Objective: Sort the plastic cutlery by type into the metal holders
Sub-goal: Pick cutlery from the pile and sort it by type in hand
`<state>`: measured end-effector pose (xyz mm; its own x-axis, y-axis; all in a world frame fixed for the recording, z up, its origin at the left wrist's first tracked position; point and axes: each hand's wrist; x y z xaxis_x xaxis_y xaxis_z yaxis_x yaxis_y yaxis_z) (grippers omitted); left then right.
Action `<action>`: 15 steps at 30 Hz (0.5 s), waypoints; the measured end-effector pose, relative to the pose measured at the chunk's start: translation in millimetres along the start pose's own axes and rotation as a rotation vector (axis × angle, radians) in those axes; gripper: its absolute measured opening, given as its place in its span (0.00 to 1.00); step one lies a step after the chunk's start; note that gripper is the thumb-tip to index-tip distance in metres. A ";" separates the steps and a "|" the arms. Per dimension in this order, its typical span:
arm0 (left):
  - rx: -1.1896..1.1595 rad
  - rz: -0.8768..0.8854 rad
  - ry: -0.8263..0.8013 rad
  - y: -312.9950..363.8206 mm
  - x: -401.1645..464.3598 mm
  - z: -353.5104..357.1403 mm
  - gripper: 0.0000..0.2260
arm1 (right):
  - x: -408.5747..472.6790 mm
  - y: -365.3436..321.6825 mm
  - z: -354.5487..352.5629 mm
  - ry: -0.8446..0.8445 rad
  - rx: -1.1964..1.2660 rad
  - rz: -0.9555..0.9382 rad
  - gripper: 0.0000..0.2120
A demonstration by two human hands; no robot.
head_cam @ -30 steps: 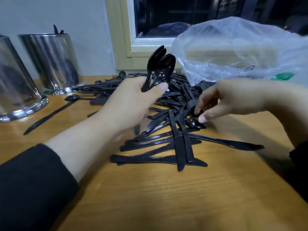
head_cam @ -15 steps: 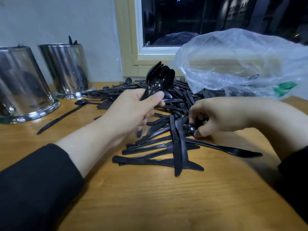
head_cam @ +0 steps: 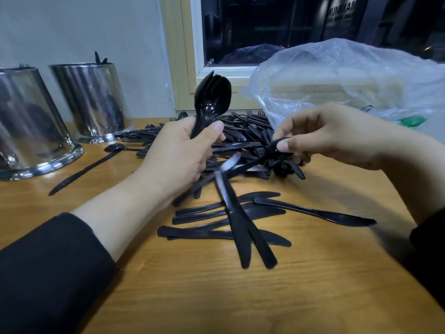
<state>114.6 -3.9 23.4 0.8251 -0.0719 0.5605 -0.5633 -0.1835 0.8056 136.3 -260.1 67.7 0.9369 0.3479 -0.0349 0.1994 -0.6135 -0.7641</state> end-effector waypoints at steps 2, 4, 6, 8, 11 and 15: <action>0.012 0.018 0.008 0.2 0.1 0.2 0.12 | 1.6 0.4 0.0 0.032 0.080 -0.031 0.10; 0.034 0.038 0.010 0.4 -0.5 0.7 0.13 | 2.5 -0.3 -0.3 0.068 0.171 -0.059 0.11; 0.054 0.066 0.025 0.0 -1.0 1.5 0.13 | 2.7 -1.2 -2.9 0.079 0.321 -0.062 0.09; 0.090 0.093 0.056 -0.8 -0.3 1.4 0.13 | 1.2 -2.4 -5.4 0.042 0.470 -0.053 0.08; 0.126 0.137 0.110 -0.2 2.0 -0.1 0.13 | -2.1 -4.2 -4.2 -0.055 0.595 -0.041 0.12; 0.178 0.166 0.082 0.4 2.8 0.0 0.11 | -2.9 -6.8 2.6 -0.089 0.625 -0.069 0.17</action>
<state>116.6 -4.1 25.3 0.7114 -0.0371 0.7018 -0.6680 -0.3458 0.6589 131.5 -255.1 71.3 0.8951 0.4459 -0.0047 0.0281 -0.0668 -0.9974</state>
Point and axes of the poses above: each hand's wrist, its own x-axis towards the middle knuckle, its own z-axis out of the palm, y = z × x, and after that the axes turned 15 degrees about z, right-handed
